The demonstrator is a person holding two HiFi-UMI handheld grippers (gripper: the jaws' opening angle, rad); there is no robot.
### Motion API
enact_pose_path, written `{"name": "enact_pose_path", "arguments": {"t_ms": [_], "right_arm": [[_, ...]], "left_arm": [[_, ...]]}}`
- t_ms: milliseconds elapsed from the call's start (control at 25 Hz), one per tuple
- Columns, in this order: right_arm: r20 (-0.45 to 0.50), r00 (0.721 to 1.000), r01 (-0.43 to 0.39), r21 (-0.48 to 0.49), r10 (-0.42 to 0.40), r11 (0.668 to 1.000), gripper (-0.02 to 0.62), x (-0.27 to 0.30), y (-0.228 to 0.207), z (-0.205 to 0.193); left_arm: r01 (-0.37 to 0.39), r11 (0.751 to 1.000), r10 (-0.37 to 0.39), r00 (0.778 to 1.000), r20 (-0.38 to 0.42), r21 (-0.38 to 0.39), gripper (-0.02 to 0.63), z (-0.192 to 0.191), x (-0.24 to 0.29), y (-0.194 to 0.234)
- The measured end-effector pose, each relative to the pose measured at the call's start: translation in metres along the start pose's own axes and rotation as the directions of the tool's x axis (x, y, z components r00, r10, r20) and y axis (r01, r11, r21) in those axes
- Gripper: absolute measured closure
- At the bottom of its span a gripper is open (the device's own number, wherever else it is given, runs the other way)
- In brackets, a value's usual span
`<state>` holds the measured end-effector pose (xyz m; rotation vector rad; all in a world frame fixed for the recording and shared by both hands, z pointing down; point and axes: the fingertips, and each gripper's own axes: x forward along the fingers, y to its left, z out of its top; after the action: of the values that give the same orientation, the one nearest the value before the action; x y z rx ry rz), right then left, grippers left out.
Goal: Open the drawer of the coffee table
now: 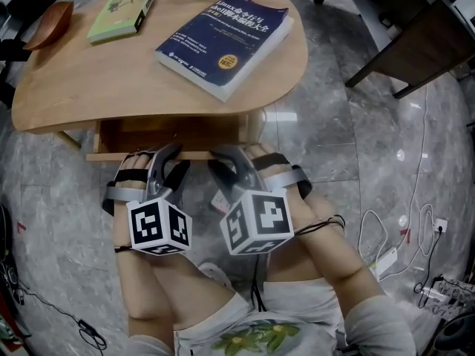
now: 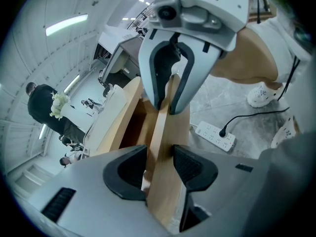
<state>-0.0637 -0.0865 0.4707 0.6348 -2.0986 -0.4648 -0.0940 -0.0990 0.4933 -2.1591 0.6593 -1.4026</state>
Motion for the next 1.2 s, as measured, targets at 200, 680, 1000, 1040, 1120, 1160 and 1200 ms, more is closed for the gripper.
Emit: {"name": "enact_pose_path", "arguments": {"t_ms": [200,680,1000,1040,1120,1160,1200], "right_arm": [[0.002,1.0,0.0,-0.006,0.0,1.0,0.505,-0.0017,0.002,0.0],[-0.009,1.0,0.005,-0.018,-0.005,1.0,0.505,-0.0013,0.0035,0.0001],[-0.013,1.0,-0.006,-0.028,0.006,1.0,0.505,-0.004,0.0089,0.0001],[-0.013,1.0,-0.005,-0.028,0.005,1.0,0.505,-0.0038,0.0091,0.0],[-0.015,1.0,-0.005,-0.028,0.005,1.0,0.505,-0.0036,0.0095,-0.0001],[-0.015,1.0,-0.006,-0.028,0.005,1.0,0.505,-0.0038,0.0097,-0.0001],[-0.015,1.0,-0.006,-0.027,0.006,1.0,0.505,-0.0042,0.0098,0.0]], "left_arm": [[-0.009,1.0,0.009,1.0,0.001,0.0,0.448,0.0004,-0.0012,-0.0019],[-0.031,0.999,0.031,0.999,0.028,-0.011,0.445,0.0007,-0.0018,-0.003],[-0.034,0.999,0.034,0.999,0.037,-0.003,0.445,0.001,-0.0051,-0.0078],[-0.035,0.999,0.035,0.999,0.038,-0.003,0.445,0.0009,-0.005,-0.008],[-0.035,0.999,0.035,0.999,0.038,-0.003,0.445,0.0007,-0.0049,-0.0084],[-0.035,0.999,0.035,0.999,0.038,-0.003,0.445,0.0008,-0.0051,-0.0087],[-0.035,0.999,0.035,0.999,0.038,-0.002,0.445,0.001,-0.0054,-0.0089]]}}
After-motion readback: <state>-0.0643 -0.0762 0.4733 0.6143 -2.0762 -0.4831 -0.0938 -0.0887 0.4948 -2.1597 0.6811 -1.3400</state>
